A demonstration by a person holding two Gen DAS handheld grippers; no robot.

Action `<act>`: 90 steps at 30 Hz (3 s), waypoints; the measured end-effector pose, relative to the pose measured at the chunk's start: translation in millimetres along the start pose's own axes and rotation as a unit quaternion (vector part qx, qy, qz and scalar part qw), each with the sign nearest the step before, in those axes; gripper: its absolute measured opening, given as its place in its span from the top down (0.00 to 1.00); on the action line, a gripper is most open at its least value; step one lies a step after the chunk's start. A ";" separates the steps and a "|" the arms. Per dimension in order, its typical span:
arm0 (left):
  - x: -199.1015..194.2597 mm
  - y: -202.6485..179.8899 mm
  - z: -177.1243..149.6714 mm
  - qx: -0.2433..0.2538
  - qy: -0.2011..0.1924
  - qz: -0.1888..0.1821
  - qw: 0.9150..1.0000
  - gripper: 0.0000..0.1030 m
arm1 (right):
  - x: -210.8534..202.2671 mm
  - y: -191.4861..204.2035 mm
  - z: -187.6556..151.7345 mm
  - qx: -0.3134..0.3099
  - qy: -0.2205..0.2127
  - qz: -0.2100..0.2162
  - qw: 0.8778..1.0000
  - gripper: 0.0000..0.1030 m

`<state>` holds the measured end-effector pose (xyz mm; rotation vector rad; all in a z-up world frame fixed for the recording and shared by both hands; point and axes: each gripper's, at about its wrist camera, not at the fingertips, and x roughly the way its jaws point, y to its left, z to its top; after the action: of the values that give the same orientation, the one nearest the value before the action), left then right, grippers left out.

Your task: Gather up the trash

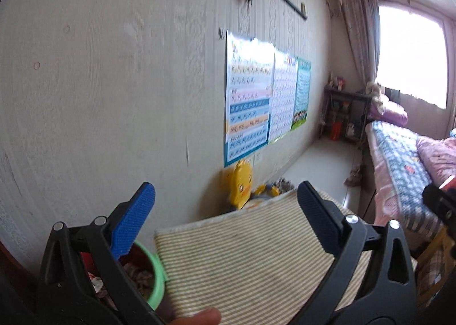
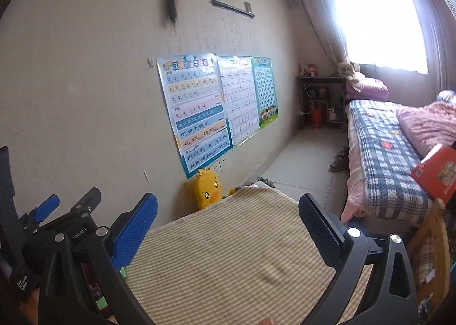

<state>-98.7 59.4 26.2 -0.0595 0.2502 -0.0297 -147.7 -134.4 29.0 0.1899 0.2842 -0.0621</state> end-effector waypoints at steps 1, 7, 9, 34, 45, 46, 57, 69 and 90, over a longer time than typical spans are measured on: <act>-5.1 -3.0 1.6 -0.006 -0.009 -0.001 1.000 0.05 | -2.6 -6.6 0.3 0.011 -0.001 0.002 1.000 0.07; -12.4 -9.4 -4.7 0.000 -0.010 0.012 1.000 0.05 | -8.5 -12.7 3.0 0.005 -0.016 -0.013 1.000 0.07; -11.5 -11.0 -7.4 0.006 -0.003 0.019 1.000 0.05 | -10.5 -10.2 0.4 0.003 -0.015 -0.010 1.000 0.07; -3.3 -0.6 -21.1 0.029 0.024 0.051 0.998 0.05 | 14.0 3.2 -11.3 -0.011 0.036 -0.016 0.999 0.07; -0.5 1.2 -24.7 0.026 0.032 0.067 0.997 0.05 | 16.8 2.0 -14.4 -0.011 0.042 -0.016 0.999 0.07; -0.4 2.2 -24.8 0.023 0.033 0.069 0.997 0.05 | 17.2 1.9 -14.7 -0.012 0.043 -0.016 0.999 0.07; 0.0 0.9 -24.7 0.030 0.030 0.068 0.997 0.05 | 18.4 1.6 -15.7 -0.011 0.043 -0.017 0.999 0.07; -0.4 0.9 -27.6 0.035 0.033 0.071 0.996 0.05 | 18.2 0.2 -18.5 -0.011 0.047 -0.016 0.999 0.07; 3.9 0.2 -31.3 0.048 0.042 0.073 0.995 0.05 | 18.8 0.4 -17.7 -0.011 0.049 -0.016 0.999 0.07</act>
<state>-102.7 57.7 -5.0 0.0559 0.3366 0.1017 -134.5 -131.2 7.0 0.1666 0.3850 -0.0809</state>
